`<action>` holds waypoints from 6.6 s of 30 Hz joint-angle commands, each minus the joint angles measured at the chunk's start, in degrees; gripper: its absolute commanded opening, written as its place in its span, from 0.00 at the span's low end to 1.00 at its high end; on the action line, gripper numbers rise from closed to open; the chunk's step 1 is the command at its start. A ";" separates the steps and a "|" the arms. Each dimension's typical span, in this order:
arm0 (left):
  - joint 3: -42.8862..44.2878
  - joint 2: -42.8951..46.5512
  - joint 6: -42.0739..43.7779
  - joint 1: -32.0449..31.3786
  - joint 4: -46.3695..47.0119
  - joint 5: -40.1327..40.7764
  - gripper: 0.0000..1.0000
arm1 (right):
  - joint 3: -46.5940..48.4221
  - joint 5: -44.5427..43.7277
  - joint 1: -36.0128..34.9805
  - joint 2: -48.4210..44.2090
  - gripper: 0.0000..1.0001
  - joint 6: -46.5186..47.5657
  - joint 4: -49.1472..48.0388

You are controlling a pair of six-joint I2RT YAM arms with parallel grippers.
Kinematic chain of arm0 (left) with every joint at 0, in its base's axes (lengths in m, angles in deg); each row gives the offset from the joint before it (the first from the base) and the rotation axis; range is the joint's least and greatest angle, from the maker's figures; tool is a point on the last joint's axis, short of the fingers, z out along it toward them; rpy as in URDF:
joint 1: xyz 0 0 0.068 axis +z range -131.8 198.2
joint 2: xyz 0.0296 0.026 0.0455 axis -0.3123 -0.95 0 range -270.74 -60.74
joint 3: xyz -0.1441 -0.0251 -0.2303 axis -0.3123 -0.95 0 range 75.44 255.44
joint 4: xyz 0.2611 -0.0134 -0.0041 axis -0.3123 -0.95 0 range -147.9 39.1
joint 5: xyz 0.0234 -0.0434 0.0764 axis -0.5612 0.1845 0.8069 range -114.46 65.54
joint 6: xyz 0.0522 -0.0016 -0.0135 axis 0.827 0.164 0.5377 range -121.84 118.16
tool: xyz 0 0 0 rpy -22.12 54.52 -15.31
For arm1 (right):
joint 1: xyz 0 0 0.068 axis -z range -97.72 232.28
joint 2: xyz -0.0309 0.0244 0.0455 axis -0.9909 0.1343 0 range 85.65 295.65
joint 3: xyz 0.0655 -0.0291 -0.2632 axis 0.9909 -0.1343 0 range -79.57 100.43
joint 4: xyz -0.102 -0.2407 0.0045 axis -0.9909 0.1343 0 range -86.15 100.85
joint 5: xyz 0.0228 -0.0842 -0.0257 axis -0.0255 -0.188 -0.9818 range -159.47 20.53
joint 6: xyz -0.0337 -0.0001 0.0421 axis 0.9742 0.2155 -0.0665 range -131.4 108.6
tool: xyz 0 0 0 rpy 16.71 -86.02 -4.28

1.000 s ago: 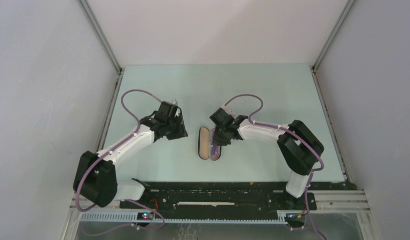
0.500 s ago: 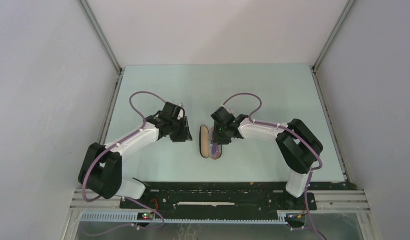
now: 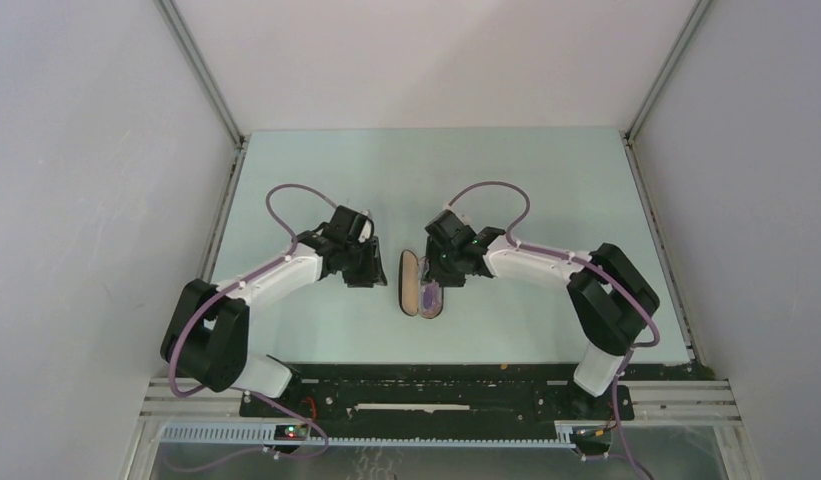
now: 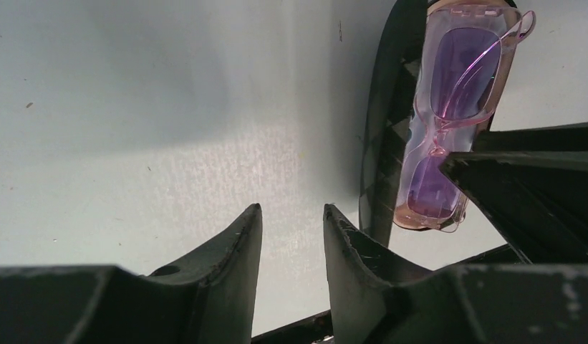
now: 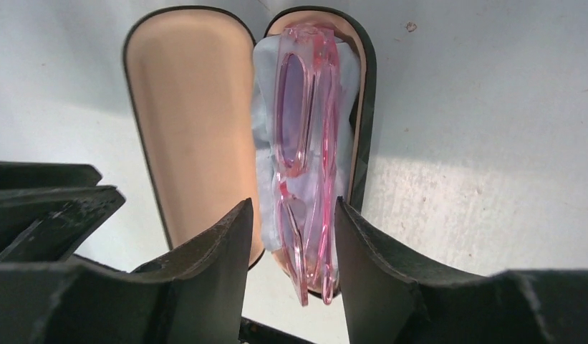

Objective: Organize the sunglasses

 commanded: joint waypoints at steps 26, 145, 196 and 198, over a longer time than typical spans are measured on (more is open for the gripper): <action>-3.39 4.98 -4.45 -0.40 10.70 -2.87 0.40 | -11.84 9.12 7.11 -10.25 0.41 -3.11 -14.97; -3.32 3.07 -3.19 1.80 11.11 -10.75 0.26 | -13.77 7.76 4.24 -12.13 0.57 -8.27 -13.03; -2.17 7.78 -0.91 2.94 5.31 -6.31 0.24 | -4.99 -3.31 -9.82 -1.35 0.72 -5.13 -3.97; -2.21 7.78 -0.91 2.94 5.34 -6.40 0.25 | -4.99 -4.01 -9.73 -1.68 0.71 -5.28 -3.66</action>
